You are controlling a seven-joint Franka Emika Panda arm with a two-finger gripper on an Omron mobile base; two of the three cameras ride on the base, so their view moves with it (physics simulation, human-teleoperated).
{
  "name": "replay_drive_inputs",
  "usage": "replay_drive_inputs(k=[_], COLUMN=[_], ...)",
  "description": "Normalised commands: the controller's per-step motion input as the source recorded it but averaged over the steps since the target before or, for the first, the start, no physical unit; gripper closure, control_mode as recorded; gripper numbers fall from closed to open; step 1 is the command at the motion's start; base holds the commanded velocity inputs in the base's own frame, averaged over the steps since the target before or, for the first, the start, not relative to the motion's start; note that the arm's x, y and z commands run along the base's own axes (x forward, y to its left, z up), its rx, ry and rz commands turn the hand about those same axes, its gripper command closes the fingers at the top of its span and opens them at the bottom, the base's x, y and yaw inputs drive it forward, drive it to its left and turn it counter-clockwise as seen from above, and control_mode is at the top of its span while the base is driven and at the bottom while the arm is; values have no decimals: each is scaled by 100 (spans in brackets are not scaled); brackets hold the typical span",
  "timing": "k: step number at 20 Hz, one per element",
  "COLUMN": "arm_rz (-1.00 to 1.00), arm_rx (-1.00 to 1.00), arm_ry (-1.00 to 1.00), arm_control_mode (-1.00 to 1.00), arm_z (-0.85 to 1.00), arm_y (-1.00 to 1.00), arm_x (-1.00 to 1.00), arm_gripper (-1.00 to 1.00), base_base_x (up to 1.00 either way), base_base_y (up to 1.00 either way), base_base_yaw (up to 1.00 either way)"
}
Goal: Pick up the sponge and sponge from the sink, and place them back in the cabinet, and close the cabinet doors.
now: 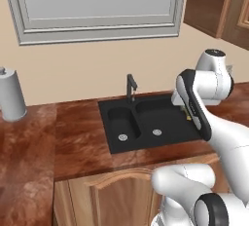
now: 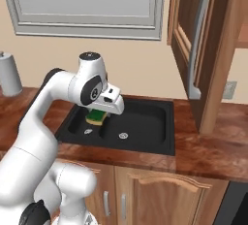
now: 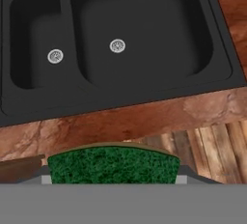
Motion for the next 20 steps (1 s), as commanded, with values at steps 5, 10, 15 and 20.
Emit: replay_drive_inputs(k=[5, 10, 15, 20], arm_rz=[0, 0, 0, 0], arm_rx=[0, 0, 0, 0], arm_ry=[0, 0, 0, 0], arm_control_mode=[100, 100, 100, 100], arm_z=[0, 0, 0, 0], arm_y=[0, 0, 0, 0], arm_x=[0, 0, 0, 0], arm_gripper=[100, 100, 100, 100], base_base_x=[-53, -54, -60, -65], base_base_y=[-3, -4, -4, 0], base_base_yaw=[0, 0, 0, 0])
